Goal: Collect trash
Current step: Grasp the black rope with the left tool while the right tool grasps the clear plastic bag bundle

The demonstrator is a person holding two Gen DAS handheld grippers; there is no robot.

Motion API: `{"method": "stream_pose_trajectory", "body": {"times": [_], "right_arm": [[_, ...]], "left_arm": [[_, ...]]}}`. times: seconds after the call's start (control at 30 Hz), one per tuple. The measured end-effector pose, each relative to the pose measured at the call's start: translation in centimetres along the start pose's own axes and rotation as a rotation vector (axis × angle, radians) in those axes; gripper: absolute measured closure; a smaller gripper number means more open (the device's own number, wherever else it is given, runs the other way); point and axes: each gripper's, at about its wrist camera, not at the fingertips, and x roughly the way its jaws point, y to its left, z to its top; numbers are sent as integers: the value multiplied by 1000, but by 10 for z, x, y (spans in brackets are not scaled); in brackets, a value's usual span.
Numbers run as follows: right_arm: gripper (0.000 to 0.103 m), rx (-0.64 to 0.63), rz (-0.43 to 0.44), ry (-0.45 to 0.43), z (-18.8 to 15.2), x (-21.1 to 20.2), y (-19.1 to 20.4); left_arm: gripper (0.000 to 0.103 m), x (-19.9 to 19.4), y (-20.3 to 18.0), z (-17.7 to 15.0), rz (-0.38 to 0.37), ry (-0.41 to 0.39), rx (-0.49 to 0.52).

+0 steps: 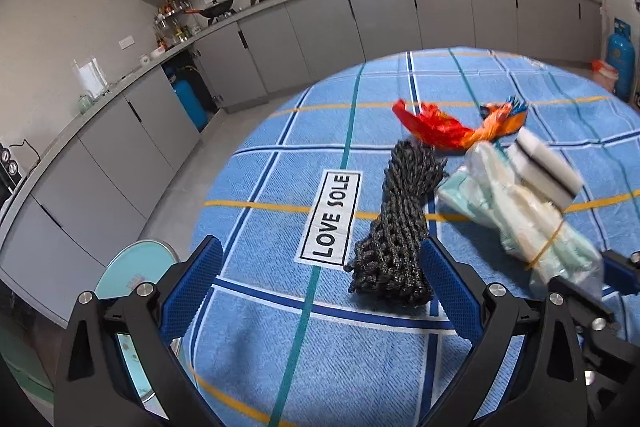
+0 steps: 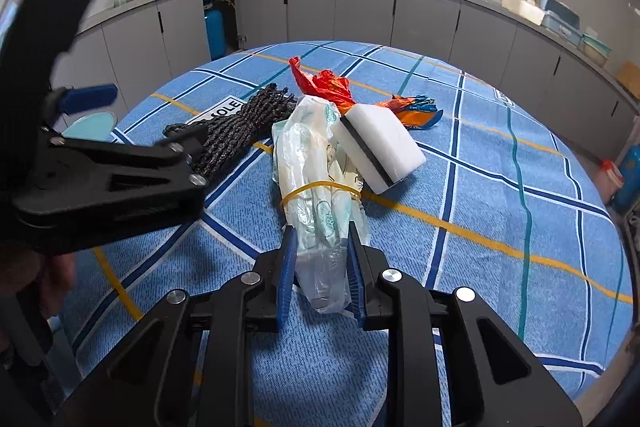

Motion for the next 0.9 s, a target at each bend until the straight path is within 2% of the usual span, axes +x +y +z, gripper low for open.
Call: {"method": "stream_pose_trajectory", "body": {"times": [0.23,0.27,0.4,0.5,0.57,0.63,0.73,0.9], "right_arm": [[78,-8,-53,7,2,2,3],[78,-13,-57,8,2,2,5],[78,-1,-44,19,2,4,1],[78,7,-37,24,2,5,0],[78,2,-42,23,2,4,1],[78,3,-40,23,2,4,1],[78,0,-44,20,2,4,2],[79,-3,-48,13,1,3,2]], "left_arm": [[8,15,-8,-1,-19,38,28],[15,17,-9,-2,-30,44,32],[28,20,-13,-4,-57,57,44],[52,22,-16,-6,-113,71,52],[76,20,-22,-8,-137,61,72],[85,18,-27,-10,-137,52,91],[91,17,-28,-10,-139,43,93],[92,8,-22,-14,-136,31,86]]}}
